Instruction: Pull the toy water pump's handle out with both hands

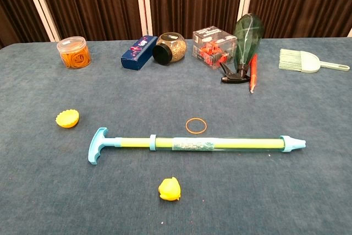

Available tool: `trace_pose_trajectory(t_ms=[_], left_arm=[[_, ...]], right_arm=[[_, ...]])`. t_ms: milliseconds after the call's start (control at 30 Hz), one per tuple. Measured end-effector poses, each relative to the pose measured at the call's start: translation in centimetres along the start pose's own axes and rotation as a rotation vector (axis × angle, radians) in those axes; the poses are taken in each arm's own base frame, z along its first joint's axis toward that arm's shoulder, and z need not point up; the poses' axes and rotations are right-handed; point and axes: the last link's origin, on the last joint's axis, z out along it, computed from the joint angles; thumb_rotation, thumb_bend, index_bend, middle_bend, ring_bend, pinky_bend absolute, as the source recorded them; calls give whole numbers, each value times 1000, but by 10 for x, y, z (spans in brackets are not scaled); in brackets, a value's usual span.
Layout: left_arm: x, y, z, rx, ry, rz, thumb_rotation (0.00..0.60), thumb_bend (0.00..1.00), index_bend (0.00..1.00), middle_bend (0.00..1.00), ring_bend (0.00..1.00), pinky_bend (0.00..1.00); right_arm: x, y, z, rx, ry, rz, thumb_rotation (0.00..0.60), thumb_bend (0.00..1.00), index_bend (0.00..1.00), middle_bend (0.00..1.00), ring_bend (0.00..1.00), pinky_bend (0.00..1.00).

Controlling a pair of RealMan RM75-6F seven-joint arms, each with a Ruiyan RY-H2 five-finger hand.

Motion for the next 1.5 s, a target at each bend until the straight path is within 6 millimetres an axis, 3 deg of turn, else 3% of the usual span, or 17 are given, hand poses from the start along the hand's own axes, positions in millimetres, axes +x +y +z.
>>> trace_pose_trajectory(t_ms=[300,533,767,1000,1167,1500], left_arm=[[-1,-1,-1,-2,-13,-7,600,0,0,0,0,5],[-4,-2,18,-36,24,-2,600,0,0,0,0,38],[-6,-6,43,-76,64,40,600,0,0,0,0,39],[-6,-9,55,-50,68,7,600,0,0,0,0,39],[-6,-10,65,-43,65,25,600,0,0,0,0,39],[-19,-18,95,-18,-3,83,600,0,0,0,0,39]], right_arm=[[0,0,0,-6,-1,3,452,220,0,0,0,149],[-9,-10,8,42,6,11,452,232,0,0,0,149],[-45,-27,33,123,-20,16,456,233,199,0,0,148],[-77,-43,56,124,-19,-55,470,244,307,0,0,148],[-100,-55,73,117,-56,-77,478,247,331,0,0,149],[-128,-71,98,124,-93,-89,496,247,336,0,0,149]])
